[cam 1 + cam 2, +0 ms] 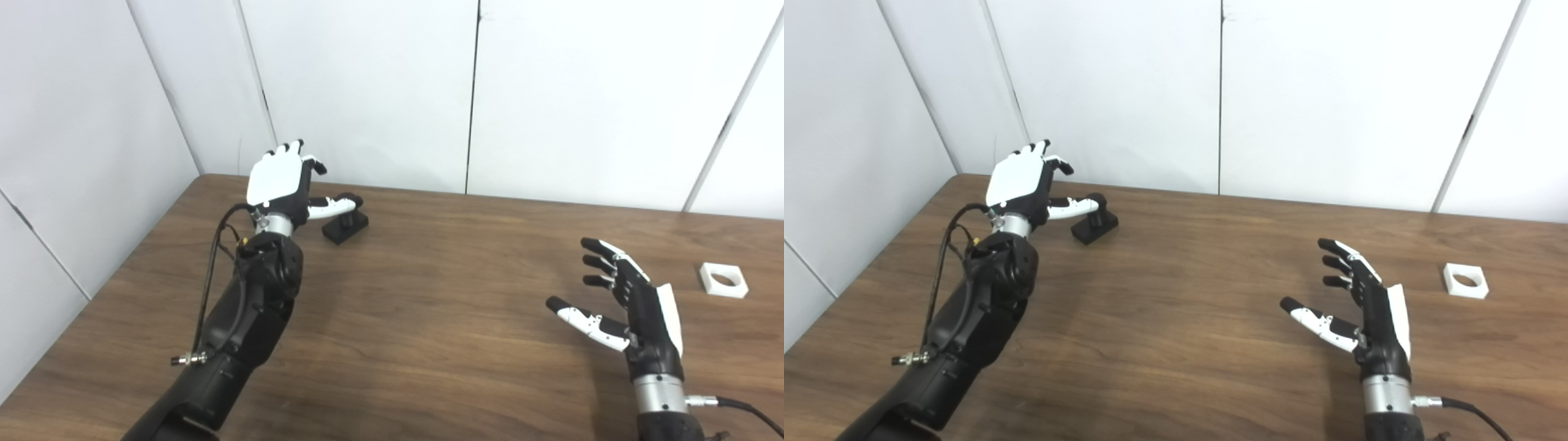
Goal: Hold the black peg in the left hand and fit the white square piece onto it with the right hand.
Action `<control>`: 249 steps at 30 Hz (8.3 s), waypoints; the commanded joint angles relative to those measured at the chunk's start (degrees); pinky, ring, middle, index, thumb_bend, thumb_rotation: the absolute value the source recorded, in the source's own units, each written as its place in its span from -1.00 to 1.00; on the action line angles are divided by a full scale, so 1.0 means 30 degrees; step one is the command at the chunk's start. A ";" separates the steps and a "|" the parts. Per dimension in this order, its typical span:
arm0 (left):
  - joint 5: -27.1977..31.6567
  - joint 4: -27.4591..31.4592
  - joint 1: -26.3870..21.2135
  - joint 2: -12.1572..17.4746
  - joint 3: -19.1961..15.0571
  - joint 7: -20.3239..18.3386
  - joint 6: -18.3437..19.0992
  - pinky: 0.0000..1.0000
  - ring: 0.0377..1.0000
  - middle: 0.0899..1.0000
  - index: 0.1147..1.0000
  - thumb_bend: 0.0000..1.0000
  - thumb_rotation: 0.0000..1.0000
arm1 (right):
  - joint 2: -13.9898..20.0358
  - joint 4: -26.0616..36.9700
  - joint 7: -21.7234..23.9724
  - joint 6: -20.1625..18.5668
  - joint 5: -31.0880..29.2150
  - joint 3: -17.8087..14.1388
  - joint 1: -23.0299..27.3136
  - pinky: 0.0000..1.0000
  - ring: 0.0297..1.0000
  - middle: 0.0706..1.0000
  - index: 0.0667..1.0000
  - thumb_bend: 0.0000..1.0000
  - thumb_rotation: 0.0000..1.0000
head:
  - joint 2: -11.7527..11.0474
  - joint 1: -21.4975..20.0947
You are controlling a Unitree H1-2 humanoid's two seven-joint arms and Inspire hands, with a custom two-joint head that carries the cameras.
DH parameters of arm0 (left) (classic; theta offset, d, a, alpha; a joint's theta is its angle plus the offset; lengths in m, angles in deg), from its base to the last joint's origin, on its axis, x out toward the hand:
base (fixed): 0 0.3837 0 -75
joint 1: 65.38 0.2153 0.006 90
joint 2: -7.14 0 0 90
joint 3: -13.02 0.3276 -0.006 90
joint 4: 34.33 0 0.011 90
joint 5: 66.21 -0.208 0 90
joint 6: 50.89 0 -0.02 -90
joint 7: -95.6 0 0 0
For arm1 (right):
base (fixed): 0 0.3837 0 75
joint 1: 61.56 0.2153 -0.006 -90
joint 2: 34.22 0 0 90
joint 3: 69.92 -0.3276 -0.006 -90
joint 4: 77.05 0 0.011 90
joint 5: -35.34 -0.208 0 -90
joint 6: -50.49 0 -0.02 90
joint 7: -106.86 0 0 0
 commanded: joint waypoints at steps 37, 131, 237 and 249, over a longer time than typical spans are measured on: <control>0.0832 -0.5911 -0.2314 0.0299 0.1521 0.2133 -0.0426 1.00 1.00 0.98 0.30 0.78 0.02 | -0.0047 0.0332 -0.0248 0.0426 0.0295 -0.0152 -0.0273 0.33 0.55 0.65 0.52 0.24 -0.79 | 0.0258 -0.0403; 1.0985 -0.5055 -0.0631 0.0298 0.1513 -0.2359 -0.9139 0.95 1.00 0.87 -0.14 0.04 -0.84 | -0.0301 0.1094 -0.0657 -0.0091 0.0861 -0.0149 -0.0615 0.27 0.50 0.60 0.46 0.10 -0.70 | 0.1143 -0.1611; 1.1527 -0.3280 0.1895 -0.0335 0.2969 -0.6057 -1.5115 0.89 1.00 0.88 -0.15 0.04 -0.85 | 0.5244 0.6438 0.2459 -0.3553 0.2357 -0.2089 0.1342 0.19 0.42 0.54 0.44 0.20 -0.43 | 0.1860 -1.0024; 1.1391 -0.3730 0.1955 -0.0421 0.3012 -0.5933 -1.5667 0.88 1.00 0.88 -0.15 0.04 -0.85 | 1.4340 0.5246 0.8209 -0.5670 0.5949 -0.1860 0.5360 0.22 0.52 0.58 0.44 0.27 -0.60 | 0.1525 -1.0747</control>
